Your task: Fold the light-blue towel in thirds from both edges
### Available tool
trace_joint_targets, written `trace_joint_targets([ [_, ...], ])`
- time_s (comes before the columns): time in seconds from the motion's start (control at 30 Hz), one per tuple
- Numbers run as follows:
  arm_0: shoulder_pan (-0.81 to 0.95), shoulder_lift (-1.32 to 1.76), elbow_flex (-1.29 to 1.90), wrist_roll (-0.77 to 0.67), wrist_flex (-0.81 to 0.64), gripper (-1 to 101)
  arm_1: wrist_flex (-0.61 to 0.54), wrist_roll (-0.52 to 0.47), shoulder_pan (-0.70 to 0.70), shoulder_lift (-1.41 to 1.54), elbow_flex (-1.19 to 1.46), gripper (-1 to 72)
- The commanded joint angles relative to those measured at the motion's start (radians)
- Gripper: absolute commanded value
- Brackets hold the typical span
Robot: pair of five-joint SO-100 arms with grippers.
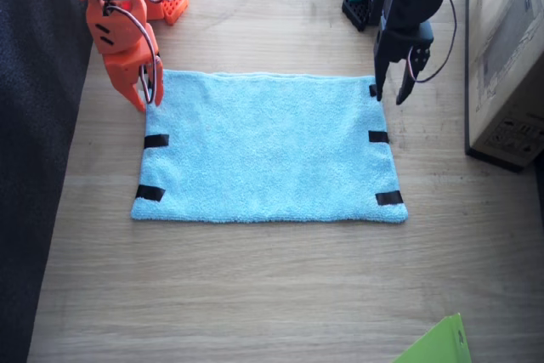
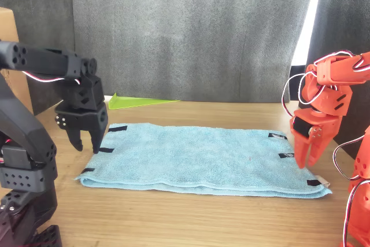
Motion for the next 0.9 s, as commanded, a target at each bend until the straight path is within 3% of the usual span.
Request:
trace_joint_targets([
  [0.0,0.017,0.005,-0.041,0.023,0.018,22,0.005,-0.006,0.002,0.018,-0.014,14.8],
  [0.3,0.005,-0.003,-0.061,0.028,0.026,21,-0.002,-0.021,-0.023,0.017,-0.018,21.3],
  [0.87,-0.003,0.005,-0.014,0.029,0.015,21,-0.005,-0.015,-0.023,-0.041,-0.018,21.2],
])
